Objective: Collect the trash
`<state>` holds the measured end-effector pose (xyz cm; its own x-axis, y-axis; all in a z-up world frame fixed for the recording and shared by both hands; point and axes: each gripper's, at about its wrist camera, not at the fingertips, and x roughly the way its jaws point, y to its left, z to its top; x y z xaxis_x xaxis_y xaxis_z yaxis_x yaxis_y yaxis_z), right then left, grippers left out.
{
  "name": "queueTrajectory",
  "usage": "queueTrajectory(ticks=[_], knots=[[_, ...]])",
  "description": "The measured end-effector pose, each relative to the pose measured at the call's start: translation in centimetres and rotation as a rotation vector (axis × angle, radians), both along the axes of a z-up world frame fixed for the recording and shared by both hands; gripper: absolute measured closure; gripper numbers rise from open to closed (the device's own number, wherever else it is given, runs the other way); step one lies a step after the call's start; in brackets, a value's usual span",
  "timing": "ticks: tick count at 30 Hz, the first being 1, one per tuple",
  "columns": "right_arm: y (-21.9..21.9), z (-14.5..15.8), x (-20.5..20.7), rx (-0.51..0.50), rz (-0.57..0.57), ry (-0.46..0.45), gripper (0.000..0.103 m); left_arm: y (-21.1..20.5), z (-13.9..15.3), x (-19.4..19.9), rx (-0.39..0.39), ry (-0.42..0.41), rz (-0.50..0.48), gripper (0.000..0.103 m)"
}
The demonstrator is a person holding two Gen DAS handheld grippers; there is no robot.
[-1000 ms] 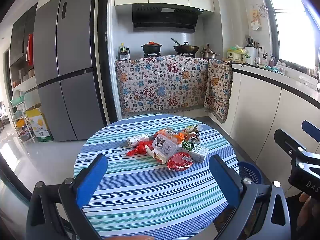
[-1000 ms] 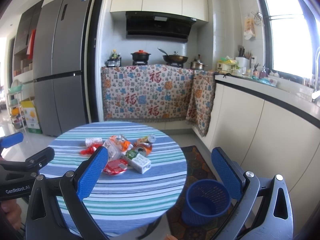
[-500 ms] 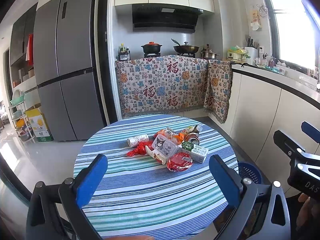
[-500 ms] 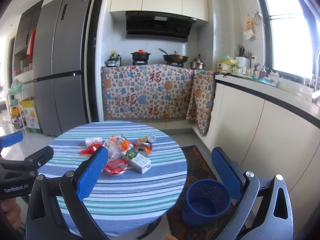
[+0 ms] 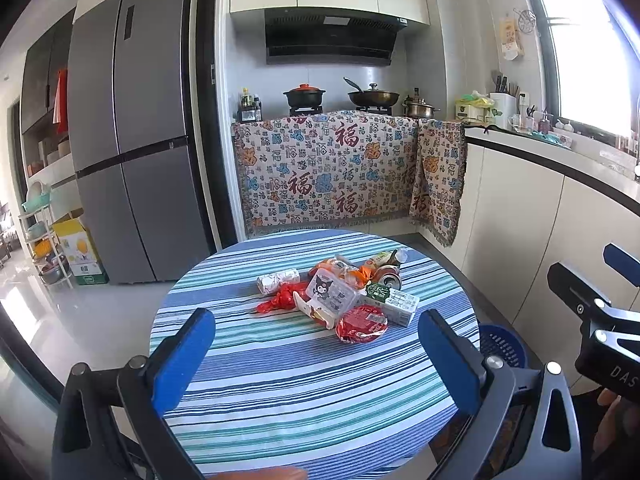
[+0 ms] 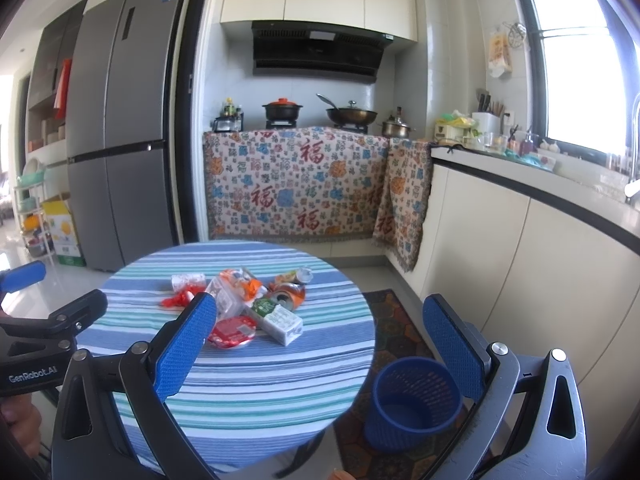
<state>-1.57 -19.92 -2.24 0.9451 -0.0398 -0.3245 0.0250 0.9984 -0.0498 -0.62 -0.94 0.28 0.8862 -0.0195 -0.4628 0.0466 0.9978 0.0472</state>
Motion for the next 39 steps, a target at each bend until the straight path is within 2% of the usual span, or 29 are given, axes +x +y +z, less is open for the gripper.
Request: queueTrajectory(ticks=[24, 29, 36, 39], knots=[[0.4, -1.0, 0.1, 0.002, 0.003, 0.004, 0.000, 1.2, -1.3, 1.0, -0.016, 0.016, -0.005, 0.000], [0.5, -2.2, 0.9, 0.012, 0.014, 0.005, 0.000, 3.2, -3.6, 2.5, -0.009, 0.042, 0.035, 0.000], [1.3, -6.5, 4.1, 0.028, 0.071, 0.078, 0.000, 5.9, -8.4, 5.6, 0.013, 0.117, 0.099, 0.000], [1.8, -8.3, 5.7, 0.042, 0.097, 0.122, 0.000, 6.8, -10.4, 6.9, -0.003, 0.151, 0.116, 0.000]])
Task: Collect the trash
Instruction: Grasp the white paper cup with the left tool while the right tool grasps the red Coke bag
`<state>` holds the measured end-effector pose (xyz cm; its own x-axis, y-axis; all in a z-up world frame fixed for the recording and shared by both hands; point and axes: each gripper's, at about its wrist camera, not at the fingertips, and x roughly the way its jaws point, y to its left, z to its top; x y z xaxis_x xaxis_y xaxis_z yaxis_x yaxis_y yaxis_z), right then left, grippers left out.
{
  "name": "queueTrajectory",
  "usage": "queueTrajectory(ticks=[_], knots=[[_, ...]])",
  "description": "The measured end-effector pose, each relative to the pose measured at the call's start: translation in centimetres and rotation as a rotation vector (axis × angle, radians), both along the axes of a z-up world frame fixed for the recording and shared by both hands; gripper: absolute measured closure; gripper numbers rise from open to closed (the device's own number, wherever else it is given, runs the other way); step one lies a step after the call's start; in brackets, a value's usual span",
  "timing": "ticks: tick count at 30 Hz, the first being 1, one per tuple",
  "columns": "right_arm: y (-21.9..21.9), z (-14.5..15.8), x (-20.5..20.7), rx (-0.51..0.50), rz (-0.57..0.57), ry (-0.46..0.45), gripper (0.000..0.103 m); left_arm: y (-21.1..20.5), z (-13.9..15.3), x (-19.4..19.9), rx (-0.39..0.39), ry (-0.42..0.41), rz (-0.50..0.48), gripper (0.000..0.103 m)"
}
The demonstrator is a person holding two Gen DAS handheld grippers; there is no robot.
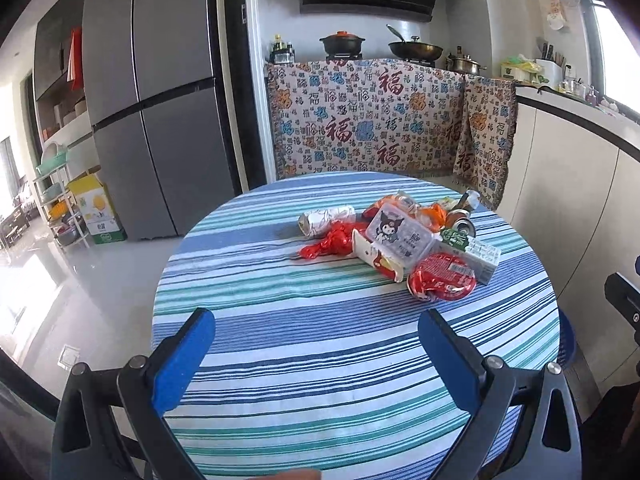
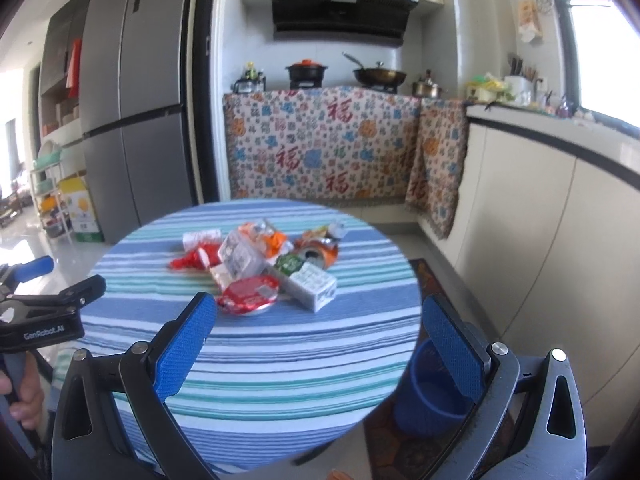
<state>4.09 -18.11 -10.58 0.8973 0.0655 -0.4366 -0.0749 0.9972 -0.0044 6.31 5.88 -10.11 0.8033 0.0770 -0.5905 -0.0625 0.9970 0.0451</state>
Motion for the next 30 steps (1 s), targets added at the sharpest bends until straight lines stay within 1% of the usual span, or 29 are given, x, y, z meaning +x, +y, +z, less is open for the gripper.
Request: queueTrajectory(ticks=[3, 6, 10, 14, 15, 16, 18, 22, 26, 28, 29, 30], knots=[[0.4, -1.5, 1.0, -0.009, 0.016, 0.033, 0.000, 0.4, -1.7, 1.3, -0.005, 0.022, 0.010, 0.000], [0.3, -2.7, 1.9, -0.005, 0.027, 0.064, 0.000, 0.4, -2.7, 2.9, -0.018, 0.042, -0.020, 0.000], [-0.2, -4.0, 3.0, 0.012, 0.017, 0.111, 0.000, 0.3, -2.7, 5.8, -0.085, 0.032, -0.064, 0.000], [-0.7, -4.8, 3.9, 0.039, 0.010, 0.140, 0.000, -0.2, -3.0, 9.8, -0.151, 0.047, -0.106, 0.000], [-0.8, -4.9, 4.0, 0.045, 0.009, 0.144, 0.000, -0.5, -3.2, 10.8, -0.160, 0.054, -0.114, 0.003], [-0.9, -5.0, 4.2, 0.047, 0.009, 0.147, 0.000, -0.7, -3.5, 11.8, -0.167, 0.068, -0.120, 0.010], [-1.1, -5.2, 4.4, 0.046, 0.008, 0.149, 0.000, -1.1, -4.4, 13.8, -0.185, 0.102, -0.132, 0.016], [-1.5, -5.5, 4.9, 0.045, -0.001, 0.153, 0.000, -0.9, -6.3, 16.4, -0.207, 0.156, -0.124, 0.016], [-2.0, -6.0, 5.6, 0.057, -0.012, 0.167, 0.000, -0.7, -7.7, 17.6, -0.210, 0.182, -0.115, 0.017], [-2.0, -6.3, 5.9, 0.061, -0.010, 0.174, 0.000, -0.6, -8.2, 18.3, -0.222, 0.202, -0.117, 0.037], [-1.9, -6.4, 6.1, 0.061, -0.007, 0.178, 0.000, -0.5, -8.5, 18.7, -0.234, 0.217, -0.121, 0.043], [-1.7, -6.6, 6.4, 0.062, -0.003, 0.182, 0.000, -0.4, -8.9, 19.0, -0.252, 0.230, -0.129, 0.057]])
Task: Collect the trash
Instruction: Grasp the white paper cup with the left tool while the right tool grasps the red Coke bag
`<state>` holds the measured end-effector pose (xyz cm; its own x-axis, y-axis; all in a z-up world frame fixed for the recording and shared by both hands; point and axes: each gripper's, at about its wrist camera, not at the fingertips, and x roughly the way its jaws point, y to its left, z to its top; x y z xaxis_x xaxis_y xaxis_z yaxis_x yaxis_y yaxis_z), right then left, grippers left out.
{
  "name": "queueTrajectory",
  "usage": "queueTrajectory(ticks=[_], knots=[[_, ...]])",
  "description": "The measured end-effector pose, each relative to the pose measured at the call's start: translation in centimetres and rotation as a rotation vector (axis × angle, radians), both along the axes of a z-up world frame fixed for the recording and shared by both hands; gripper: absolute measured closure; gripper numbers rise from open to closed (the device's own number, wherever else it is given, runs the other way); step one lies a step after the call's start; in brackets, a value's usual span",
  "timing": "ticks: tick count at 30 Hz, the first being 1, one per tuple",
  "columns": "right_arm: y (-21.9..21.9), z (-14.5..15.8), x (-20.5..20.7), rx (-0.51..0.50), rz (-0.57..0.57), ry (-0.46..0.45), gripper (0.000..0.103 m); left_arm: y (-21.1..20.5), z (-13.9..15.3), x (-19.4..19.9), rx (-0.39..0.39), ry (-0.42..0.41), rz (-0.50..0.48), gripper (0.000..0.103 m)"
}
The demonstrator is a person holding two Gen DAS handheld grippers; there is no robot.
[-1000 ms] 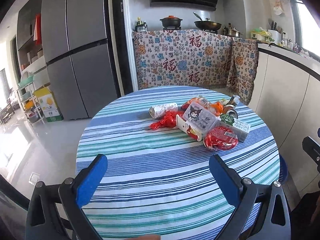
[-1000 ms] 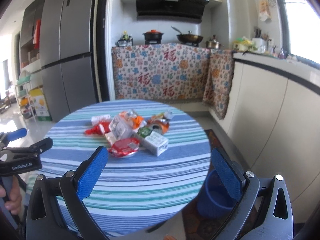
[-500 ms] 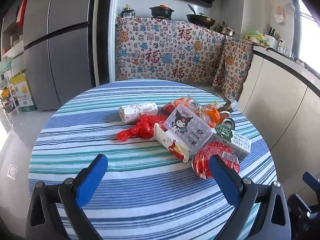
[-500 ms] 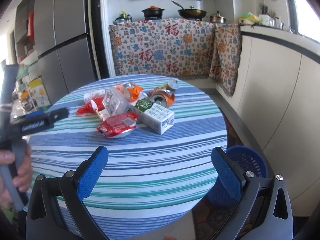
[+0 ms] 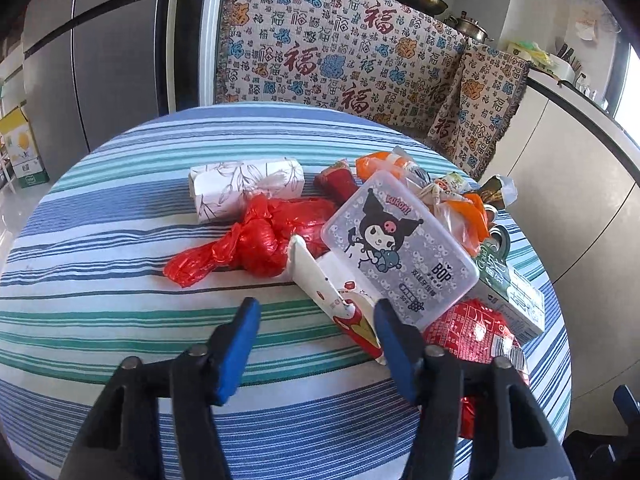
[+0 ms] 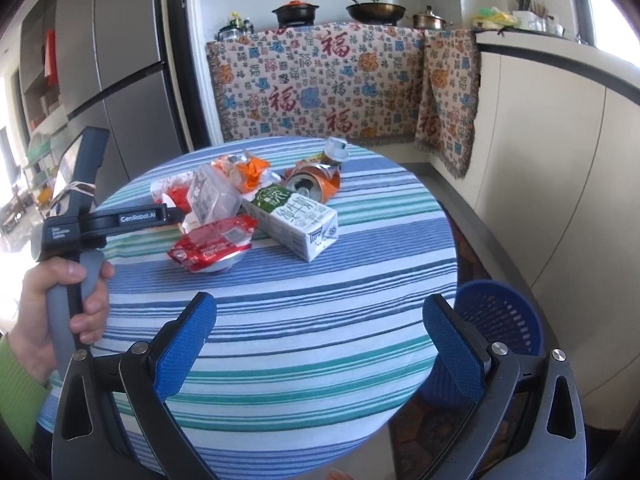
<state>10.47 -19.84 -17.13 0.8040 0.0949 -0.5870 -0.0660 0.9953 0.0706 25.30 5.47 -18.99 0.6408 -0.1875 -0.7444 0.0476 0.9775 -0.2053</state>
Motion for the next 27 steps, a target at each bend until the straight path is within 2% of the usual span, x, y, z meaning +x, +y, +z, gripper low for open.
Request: queueTrajectory(ticks=[1, 3, 7, 11, 16, 18, 19, 20, 25, 27], knots=[[0.1, -0.1, 0.2, 0.002, 0.003, 0.004, 0.000, 0.0, -0.2, 0.1, -0.017, 0.009, -0.010, 0.069], [0.3, -0.2, 0.7, 0.012, 0.012, 0.014, 0.000, 0.0, -0.4, 0.1, -0.022, 0.010, -0.022, 0.085], [0.6, -0.3, 2.1, 0.064, 0.035, 0.045, 0.000, 0.5, 0.3, -1.1, 0.001, -0.026, -0.030, 0.096], [0.9, -0.4, 3.9, 0.157, 0.076, 0.082, 0.000, 2.1, 1.7, -3.3, 0.020, -0.033, -0.042, 0.096], [1.8, -2.0, 6.5, 0.311, 0.135, 0.171, 0.005, 4.3, 2.7, -6.4, 0.036, -0.037, -0.045, 0.096], [2.5, -3.1, 7.5, 0.360, 0.148, 0.219, 0.015, 5.2, 3.0, -7.7, 0.034, -0.042, -0.032, 0.096], [2.8, -3.4, 7.7, 0.362, 0.144, 0.233, 0.016, 5.6, 3.1, -8.1, 0.031, -0.042, -0.026, 0.096], [3.2, -3.4, 7.4, 0.337, 0.138, 0.227, 0.016, 5.9, 3.2, -8.6, 0.026, -0.041, -0.021, 0.096], [7.2, -2.9, 6.1, 0.047, 0.191, 0.107, 0.015, 6.0, 2.7, -9.5, 0.005, -0.025, -0.017, 0.096], [9.4, -3.3, 6.5, -0.105, 0.199, 0.072, 0.015, 5.5, 2.5, -9.4, 0.015, -0.020, -0.025, 0.096]])
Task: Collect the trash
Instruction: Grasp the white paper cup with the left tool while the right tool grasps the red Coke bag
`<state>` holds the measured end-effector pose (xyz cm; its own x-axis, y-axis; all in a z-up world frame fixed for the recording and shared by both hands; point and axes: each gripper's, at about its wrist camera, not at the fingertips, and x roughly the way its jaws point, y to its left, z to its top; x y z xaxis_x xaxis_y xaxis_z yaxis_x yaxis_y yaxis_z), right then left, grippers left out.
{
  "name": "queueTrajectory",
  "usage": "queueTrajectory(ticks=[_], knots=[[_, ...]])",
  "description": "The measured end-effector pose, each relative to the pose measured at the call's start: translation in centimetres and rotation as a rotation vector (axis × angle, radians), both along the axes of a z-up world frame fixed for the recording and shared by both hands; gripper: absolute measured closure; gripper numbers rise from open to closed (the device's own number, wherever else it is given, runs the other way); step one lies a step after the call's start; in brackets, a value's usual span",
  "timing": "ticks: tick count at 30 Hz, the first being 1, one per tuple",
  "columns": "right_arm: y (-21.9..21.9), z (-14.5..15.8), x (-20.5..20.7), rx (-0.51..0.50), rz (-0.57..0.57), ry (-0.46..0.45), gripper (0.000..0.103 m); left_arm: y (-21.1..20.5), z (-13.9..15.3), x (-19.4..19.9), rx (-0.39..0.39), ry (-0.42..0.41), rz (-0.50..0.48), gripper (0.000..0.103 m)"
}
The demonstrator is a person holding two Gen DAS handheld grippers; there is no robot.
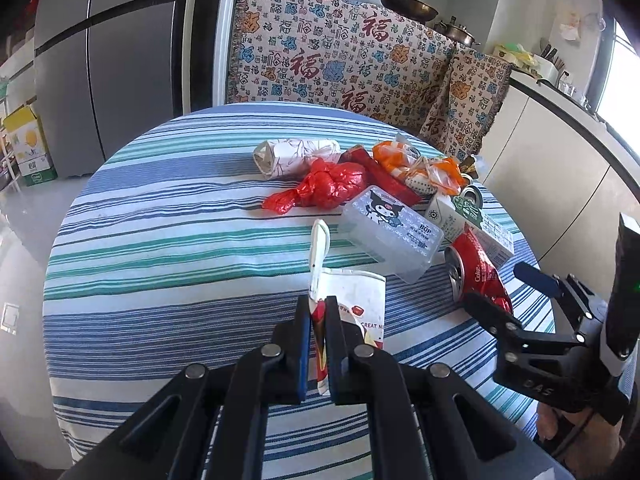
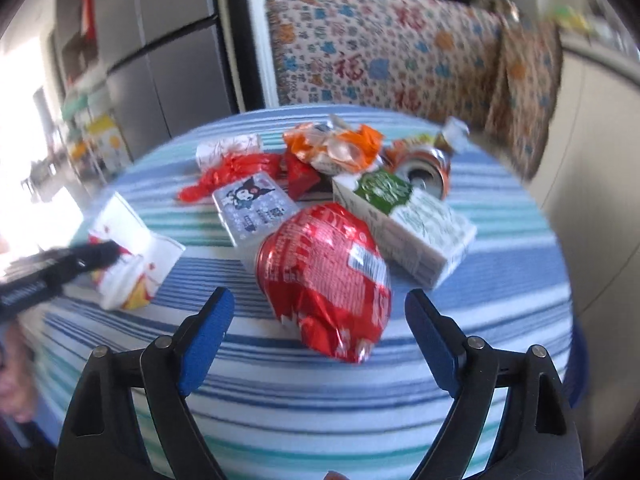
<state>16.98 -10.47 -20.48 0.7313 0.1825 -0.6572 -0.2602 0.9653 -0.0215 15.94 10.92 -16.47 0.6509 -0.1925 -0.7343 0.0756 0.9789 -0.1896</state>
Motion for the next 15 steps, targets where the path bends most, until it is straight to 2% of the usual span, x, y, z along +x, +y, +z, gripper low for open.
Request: queueTrajectory(ticks=[2, 4, 5, 6, 7, 8, 9, 10, 12, 15], knots=[[1.4, -0.5, 1.3, -0.106, 0.004, -0.010, 0.015, -0.3, -0.1, -0.3, 0.003, 0.001, -0.012, 0.096], [2.0, -1.0, 2.3, -0.158, 0.001, -0.003, 0.015, -0.7, 0.1, -0.4, 0.010, 0.002, -0.025, 0.096], [2.0, -1.3, 2.6, -0.178, -0.004, 0.004, 0.019, -0.9, 0.1, -0.5, 0.011, 0.001, -0.030, 0.096], [1.9, -1.5, 3.0, -0.184, -0.003, 0.021, 0.038, -1.0, 0.3, -0.7, 0.009, 0.002, -0.035, 0.096], [1.4, -1.4, 3.1, -0.166, 0.003, 0.032, 0.041, -1.1, 0.4, -0.7, 0.006, 0.003, -0.038, 0.096], [1.0, -1.0, 2.7, -0.160, -0.007, 0.013, 0.051, -1.2, 0.6, -0.9, 0.002, 0.005, -0.044, 0.096], [0.5, -0.2, 2.1, -0.147, -0.008, -0.017, 0.056, -1.4, 0.7, -1.0, -0.003, 0.005, -0.050, 0.096], [0.0, 0.4, 1.7, -0.126, -0.011, -0.020, 0.057, -1.7, 0.9, -1.1, -0.008, 0.005, -0.058, 0.096], [-1.6, 1.7, 1.1, -0.015, -0.012, 0.007, 0.057, -2.6, 1.3, -1.3, -0.012, -0.001, -0.081, 0.096], [-3.3, 2.9, 0.5, 0.069, -0.015, 0.022, 0.057, -4.5, 2.2, -1.5, -0.014, -0.015, -0.118, 0.096]])
